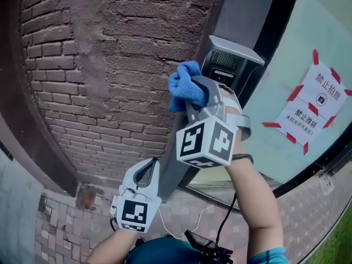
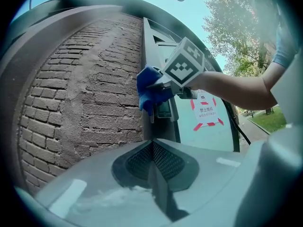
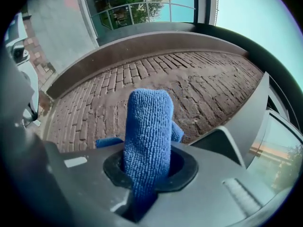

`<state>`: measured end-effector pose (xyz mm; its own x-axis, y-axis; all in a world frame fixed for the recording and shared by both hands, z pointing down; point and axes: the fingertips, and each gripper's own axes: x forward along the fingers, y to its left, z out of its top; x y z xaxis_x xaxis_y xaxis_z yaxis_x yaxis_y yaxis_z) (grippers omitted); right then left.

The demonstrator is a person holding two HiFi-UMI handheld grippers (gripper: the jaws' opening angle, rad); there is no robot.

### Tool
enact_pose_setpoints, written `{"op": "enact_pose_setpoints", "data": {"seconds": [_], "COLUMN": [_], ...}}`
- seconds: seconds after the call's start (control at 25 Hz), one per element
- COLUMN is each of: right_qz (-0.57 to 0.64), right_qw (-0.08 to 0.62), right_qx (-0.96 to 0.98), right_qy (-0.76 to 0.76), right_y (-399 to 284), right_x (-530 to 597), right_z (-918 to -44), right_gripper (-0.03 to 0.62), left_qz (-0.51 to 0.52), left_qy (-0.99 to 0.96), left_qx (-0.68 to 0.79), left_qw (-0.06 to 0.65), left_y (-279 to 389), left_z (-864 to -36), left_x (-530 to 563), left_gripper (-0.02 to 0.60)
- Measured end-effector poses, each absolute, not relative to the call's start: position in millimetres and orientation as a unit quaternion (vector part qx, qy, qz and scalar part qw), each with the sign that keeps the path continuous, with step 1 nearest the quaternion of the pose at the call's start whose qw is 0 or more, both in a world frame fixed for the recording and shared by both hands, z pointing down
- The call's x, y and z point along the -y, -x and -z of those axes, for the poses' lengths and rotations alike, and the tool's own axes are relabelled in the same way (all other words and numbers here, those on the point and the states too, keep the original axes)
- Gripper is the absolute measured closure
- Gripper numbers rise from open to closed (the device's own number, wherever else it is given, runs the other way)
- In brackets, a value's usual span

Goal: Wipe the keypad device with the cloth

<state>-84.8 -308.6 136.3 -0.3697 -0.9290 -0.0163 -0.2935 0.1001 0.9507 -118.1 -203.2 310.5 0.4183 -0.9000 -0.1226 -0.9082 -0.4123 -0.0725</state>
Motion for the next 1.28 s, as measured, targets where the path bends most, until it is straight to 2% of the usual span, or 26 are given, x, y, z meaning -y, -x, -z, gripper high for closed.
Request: {"op": "enact_pose_setpoints", "data": {"seconds": [0.44,0.56,0.88,1.04,1.28], "right_qz": [0.441,0.42,0.451,0.448,0.41], "right_qw": [0.382,0.359,0.224,0.231,0.268], "right_qx": [0.706,0.731,0.698,0.686,0.716], "right_qy": [-0.4,-0.399,-0.508,-0.525,-0.498], "right_y": [77,68,19,3,-3], "right_x": [298,287,279,295,304], "right_z": [-242,-236,-118,-111,-173], "right_gripper": [0.546,0.545,0.545,0.545,0.545], "left_qz": [-0.014,-0.007,0.011,0.008,0.008], "left_qy": [0.859,0.86,0.864,0.869,0.869], "left_qx": [-0.508,-0.507,-0.501,-0.491,-0.492], "left_qw": [0.055,0.054,0.057,0.059,0.058], "left_y": [89,86,72,62,58], "left_z": [-325,-329,-333,-332,-337], "left_x": [207,209,214,212,212], "left_gripper": [0.591,0.591,0.583,0.583,0.584]}}
